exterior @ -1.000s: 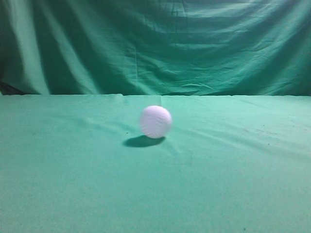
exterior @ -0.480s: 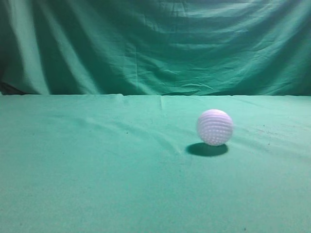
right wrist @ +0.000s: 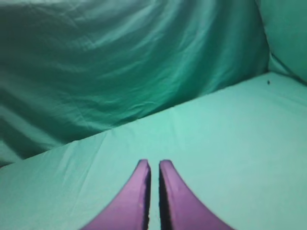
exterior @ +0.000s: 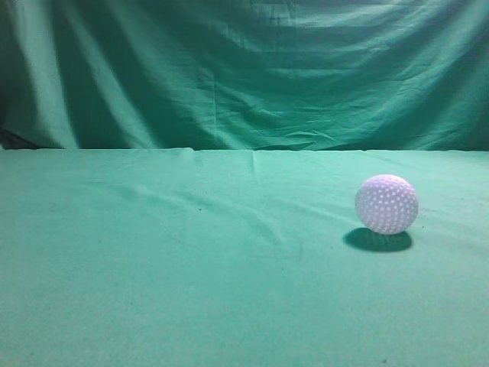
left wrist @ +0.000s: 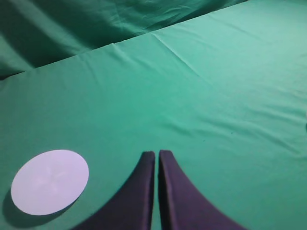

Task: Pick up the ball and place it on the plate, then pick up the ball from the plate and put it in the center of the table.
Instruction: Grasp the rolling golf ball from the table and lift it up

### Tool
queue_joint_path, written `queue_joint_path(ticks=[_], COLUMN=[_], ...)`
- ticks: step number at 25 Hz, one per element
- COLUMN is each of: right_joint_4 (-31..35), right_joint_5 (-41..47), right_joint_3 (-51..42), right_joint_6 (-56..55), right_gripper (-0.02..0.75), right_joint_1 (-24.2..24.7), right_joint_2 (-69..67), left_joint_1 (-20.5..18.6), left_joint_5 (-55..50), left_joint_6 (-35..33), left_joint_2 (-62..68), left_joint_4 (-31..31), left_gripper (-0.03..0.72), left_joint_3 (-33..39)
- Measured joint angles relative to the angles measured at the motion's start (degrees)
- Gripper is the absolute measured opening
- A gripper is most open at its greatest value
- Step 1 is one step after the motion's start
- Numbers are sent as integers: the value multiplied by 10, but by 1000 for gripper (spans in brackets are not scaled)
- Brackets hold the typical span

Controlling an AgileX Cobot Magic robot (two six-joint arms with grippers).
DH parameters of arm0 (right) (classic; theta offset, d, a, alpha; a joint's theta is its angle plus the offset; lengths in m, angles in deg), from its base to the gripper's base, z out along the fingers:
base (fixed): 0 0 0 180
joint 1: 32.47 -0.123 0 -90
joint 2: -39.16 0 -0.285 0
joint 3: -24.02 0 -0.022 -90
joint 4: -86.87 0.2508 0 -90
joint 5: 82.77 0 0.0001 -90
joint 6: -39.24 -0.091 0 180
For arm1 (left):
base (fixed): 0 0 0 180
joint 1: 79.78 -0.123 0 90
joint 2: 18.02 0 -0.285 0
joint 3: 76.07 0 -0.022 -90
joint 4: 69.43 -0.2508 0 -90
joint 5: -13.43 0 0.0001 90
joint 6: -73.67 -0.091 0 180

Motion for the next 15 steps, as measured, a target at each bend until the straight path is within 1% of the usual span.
queue_joint_path(ticks=[5,8,10,12,14,15], right_joint_4=[-4,-4,-3,14,20,21], right_joint_5=[75,90,67,56,80,109], right_joint_3=[100,128,128,129,133,138], right_joint_6=[160,188,194,195,220,238], right_gripper=[55,55,55,55,55,55], right_joint_1=[0,-8,-13,-16,-16,-16], right_joint_2=[-80,-117,-126,-127,-129,-133], left_joint_1=[0,0,0,0,0,0], left_joint_5=[13,28,30,30,30,31], left_joint_6=[0,0,0,0,0,0], left_joint_2=[-17,-17,-17,-17,-17,-17], left_joint_4=[-34,-35,-36,-45,-58,-67], left_gripper=[0,0,0,0,0,0], left_joint_3=[25,29,29,29,29,29])
